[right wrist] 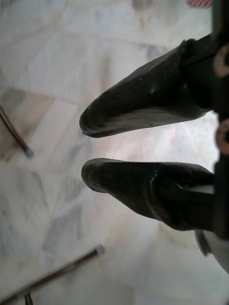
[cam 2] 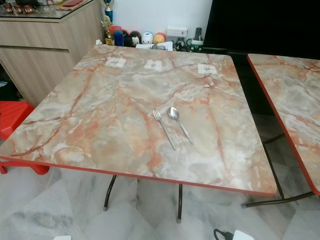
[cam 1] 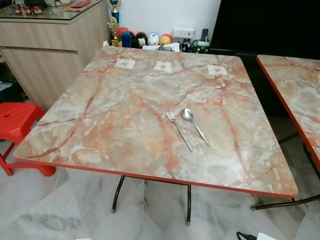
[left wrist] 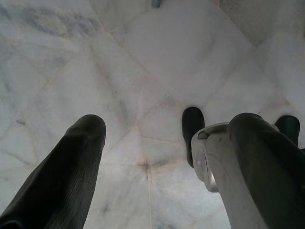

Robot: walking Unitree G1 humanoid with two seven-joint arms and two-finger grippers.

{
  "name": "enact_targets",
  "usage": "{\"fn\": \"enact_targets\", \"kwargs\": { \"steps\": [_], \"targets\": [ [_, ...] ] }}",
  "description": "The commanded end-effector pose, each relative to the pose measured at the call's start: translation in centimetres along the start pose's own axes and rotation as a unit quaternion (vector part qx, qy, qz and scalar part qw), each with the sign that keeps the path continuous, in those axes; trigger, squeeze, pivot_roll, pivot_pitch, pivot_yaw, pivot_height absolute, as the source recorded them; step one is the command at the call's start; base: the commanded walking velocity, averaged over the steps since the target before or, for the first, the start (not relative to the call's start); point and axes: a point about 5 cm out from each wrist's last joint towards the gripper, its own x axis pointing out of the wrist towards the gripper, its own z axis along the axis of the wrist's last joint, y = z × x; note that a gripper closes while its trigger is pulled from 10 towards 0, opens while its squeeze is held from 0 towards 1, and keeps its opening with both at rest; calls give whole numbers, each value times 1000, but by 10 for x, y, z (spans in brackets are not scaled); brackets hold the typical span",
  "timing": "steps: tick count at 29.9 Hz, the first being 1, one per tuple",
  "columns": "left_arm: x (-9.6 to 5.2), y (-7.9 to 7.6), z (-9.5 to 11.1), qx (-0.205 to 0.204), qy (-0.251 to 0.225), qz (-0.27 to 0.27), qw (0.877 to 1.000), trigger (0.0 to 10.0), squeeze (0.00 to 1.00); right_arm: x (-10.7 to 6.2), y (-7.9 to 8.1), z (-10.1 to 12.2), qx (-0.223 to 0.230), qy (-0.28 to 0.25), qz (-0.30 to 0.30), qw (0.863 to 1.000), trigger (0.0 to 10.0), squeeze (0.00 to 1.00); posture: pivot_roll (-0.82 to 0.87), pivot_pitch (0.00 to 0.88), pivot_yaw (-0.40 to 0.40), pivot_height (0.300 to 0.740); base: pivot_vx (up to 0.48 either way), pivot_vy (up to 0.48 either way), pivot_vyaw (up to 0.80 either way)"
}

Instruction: Setting the table

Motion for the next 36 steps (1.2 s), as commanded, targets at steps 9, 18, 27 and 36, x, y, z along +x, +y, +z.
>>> {"fn": "enact_targets", "kwargs": {
  "steps": [9, 18, 27, 36],
  "targets": [
    [-2, 0, -7, 1, 13, 1, 1000, 10000, 0, 3, -19, 74, 43, -207, -108, 971, 10000, 0, 4, 86, -50, 740, 0, 0, 0],
    [-2, 0, -8, 0, 14, 1, 1000, 10000, 0, -1, -23, 79, 45, -223, -125, 966, 10000, 0, 9, 85, -53, 740, 0, 0, 0],
    [-2, 0, -8, 0, 15, 0, 1000, 10000, 0, -13, -34, 121, 42, -312, -128, 940, 10000, 0, 6, 80, -49, 740, 0, 0, 0],
    [-1, 0, -6, -2, 13, 2, 1000, 10000, 0, -19, 28, 180, 32, -370, 88, 924, 10000, 0, -1, 72, -43, 740, 0, 0, 0]
  ]
}}
